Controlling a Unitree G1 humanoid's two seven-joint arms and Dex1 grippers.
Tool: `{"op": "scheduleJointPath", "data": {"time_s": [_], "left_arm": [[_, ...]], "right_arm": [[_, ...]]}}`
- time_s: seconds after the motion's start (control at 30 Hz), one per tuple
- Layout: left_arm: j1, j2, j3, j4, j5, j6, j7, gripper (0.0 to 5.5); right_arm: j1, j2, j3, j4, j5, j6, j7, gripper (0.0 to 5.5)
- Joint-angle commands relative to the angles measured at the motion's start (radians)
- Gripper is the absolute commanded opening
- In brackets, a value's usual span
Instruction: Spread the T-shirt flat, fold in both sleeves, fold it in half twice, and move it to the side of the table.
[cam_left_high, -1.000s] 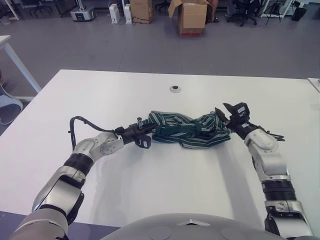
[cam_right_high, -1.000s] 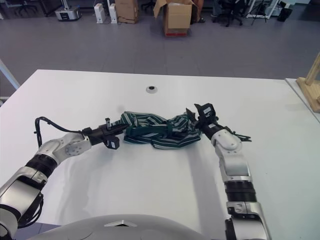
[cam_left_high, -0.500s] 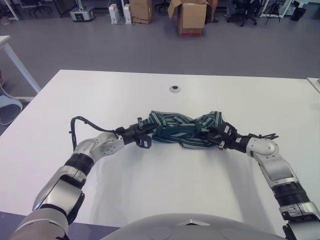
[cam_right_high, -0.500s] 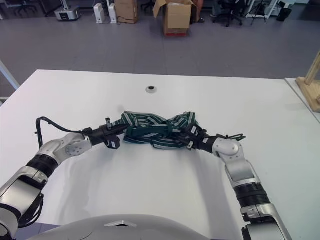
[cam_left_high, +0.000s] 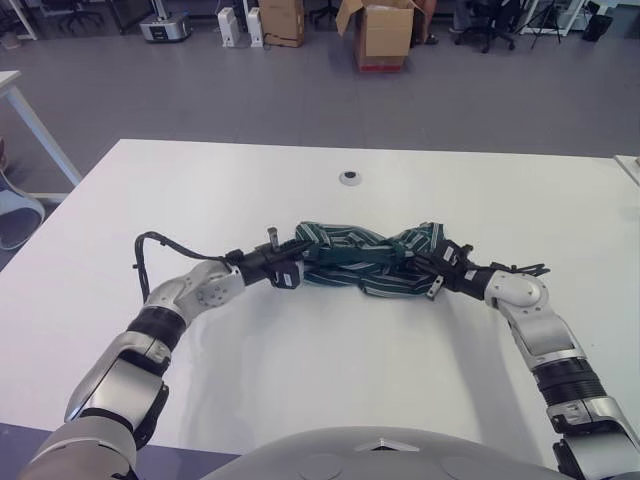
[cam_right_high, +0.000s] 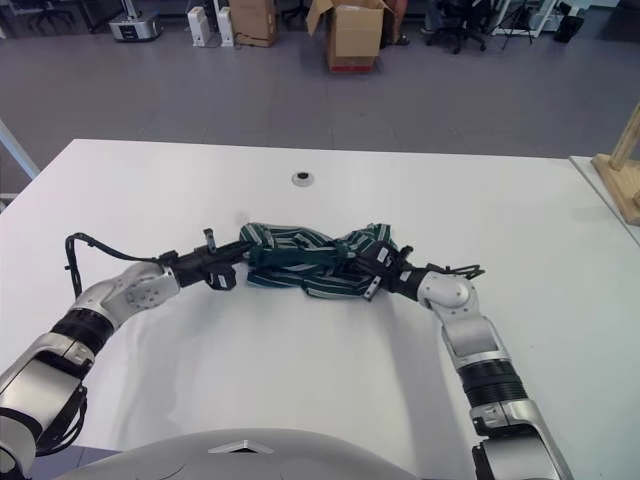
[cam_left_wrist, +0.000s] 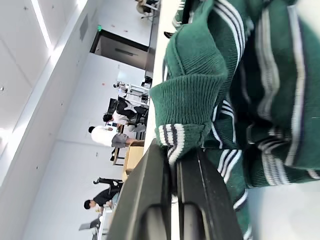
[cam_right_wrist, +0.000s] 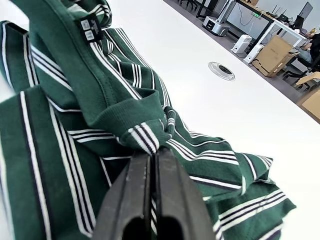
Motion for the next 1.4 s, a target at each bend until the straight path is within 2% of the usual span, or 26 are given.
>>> {"op": "scheduleJointPath", "data": {"time_s": [0.03, 0.13, 0.27, 0.4, 0.5, 0.6, 0.63, 0.77, 0.93, 1.17, 1.4], "left_arm": [[-0.056, -0.011, 0.070, -0.006, -0.183, 0.028, -0.112, 0.00], [-0.109, -0.035, 0.092, -0.019, -0.340, 0.067, -0.264, 0.00], [-0.170, -0.060, 0.104, 0.005, -0.550, 0.186, -0.574, 0.00], [-0.287, -0.064, 0.181, 0.062, -0.727, 0.411, -0.858, 0.00], [-0.375, -0.050, 0.243, 0.119, -0.798, 0.573, -1.006, 0.00], [-0.447, -0.032, 0.289, 0.135, -0.877, 0.842, -1.184, 0.00], [-0.484, -0.030, 0.312, 0.155, -0.890, 0.877, -1.200, 0.00], [-0.629, -0.031, 0.361, 0.271, -0.802, 0.756, -1.075, 0.00], [-0.860, -0.024, 0.311, 0.487, -0.582, 0.547, -0.795, 0.00], [-1.127, -0.003, 0.208, 0.629, -0.306, 0.522, -0.520, 0.00], [-1.197, 0.020, 0.147, 0.651, -0.149, 0.490, -0.379, 0.00]], "right_arm": [[-0.090, 0.023, -0.070, 0.007, 0.051, 0.006, -0.046, 0.03], [-0.197, 0.038, -0.138, 0.035, 0.119, 0.041, -0.071, 0.03], [-0.345, 0.042, -0.190, 0.105, 0.179, 0.073, -0.069, 0.03], [-0.455, 0.037, -0.203, 0.167, 0.190, 0.080, -0.064, 0.03], [-0.480, 0.029, -0.203, 0.192, 0.189, 0.075, -0.055, 0.03], [-0.513, 0.021, -0.199, 0.209, 0.188, 0.079, -0.038, 0.03], [-0.535, 0.015, -0.201, 0.224, 0.187, 0.076, -0.031, 0.03], [-0.646, -0.018, -0.207, 0.308, 0.167, 0.043, -0.016, 0.03], [-0.928, -0.068, -0.155, 0.585, 0.062, -0.060, 0.007, 0.03], [-1.359, -0.106, -0.058, 1.035, -0.149, -0.195, -0.077, 0.03], [-1.469, -0.134, -0.032, 1.119, -0.236, -0.238, -0.109, 0.03]]}}
